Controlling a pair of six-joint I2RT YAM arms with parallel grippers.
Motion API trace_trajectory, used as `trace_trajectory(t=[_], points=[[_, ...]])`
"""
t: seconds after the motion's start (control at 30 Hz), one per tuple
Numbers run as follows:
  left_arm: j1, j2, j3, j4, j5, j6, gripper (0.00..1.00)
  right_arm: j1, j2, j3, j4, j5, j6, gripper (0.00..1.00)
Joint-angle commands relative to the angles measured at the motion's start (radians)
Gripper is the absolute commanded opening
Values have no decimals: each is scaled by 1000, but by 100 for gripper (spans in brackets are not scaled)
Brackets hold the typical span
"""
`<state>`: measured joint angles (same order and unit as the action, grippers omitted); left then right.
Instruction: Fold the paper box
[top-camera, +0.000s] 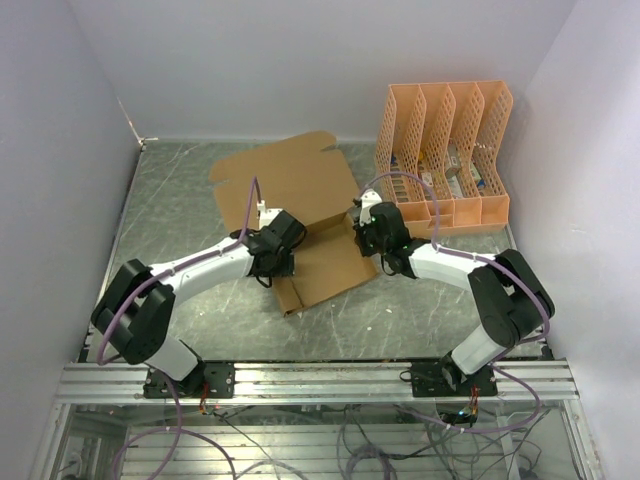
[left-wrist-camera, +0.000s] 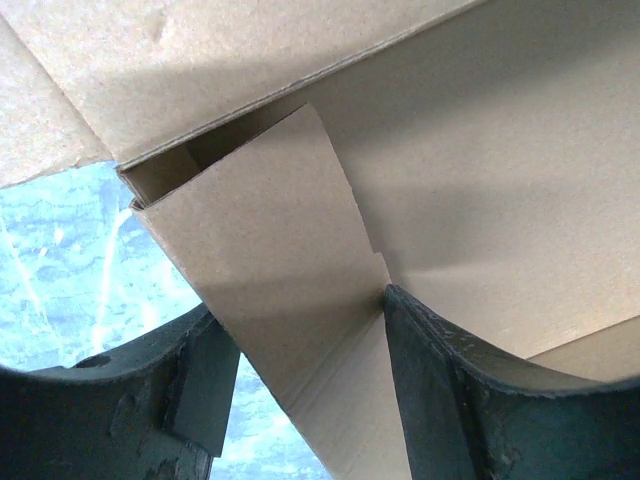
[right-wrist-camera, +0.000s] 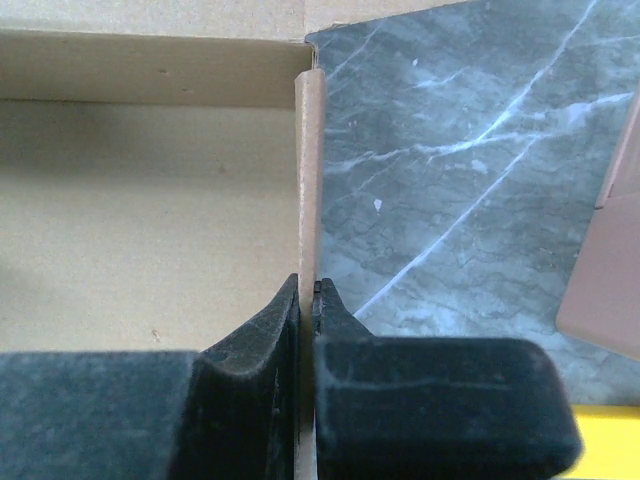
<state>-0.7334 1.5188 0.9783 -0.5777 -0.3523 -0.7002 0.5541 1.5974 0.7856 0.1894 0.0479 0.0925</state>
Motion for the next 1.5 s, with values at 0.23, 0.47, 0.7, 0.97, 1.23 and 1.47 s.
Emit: trace_trajectory(t=[0.23,0.47,0.7,0.97,1.23,1.47], points=[[-7,-68,-35,45,27,-21,61,12,24,27,8,-39,-10,0],[-7,-4,-101,83,44,-33,39,11,22,27,7,-47,-8,0],[-6,124,-104,55,-19,-1,7,11,19,26,6,-57,-8,0],[-6,152,-54,9,-47,20,13,9,13,33,-5,-82,-17,0],[-5,128,10,-32,-46,37,40,-5,-3,34,-10,-106,-23,7],[-5,103,21,-38,-35,36,45,-6,-12,37,-15,-113,-38,22]])
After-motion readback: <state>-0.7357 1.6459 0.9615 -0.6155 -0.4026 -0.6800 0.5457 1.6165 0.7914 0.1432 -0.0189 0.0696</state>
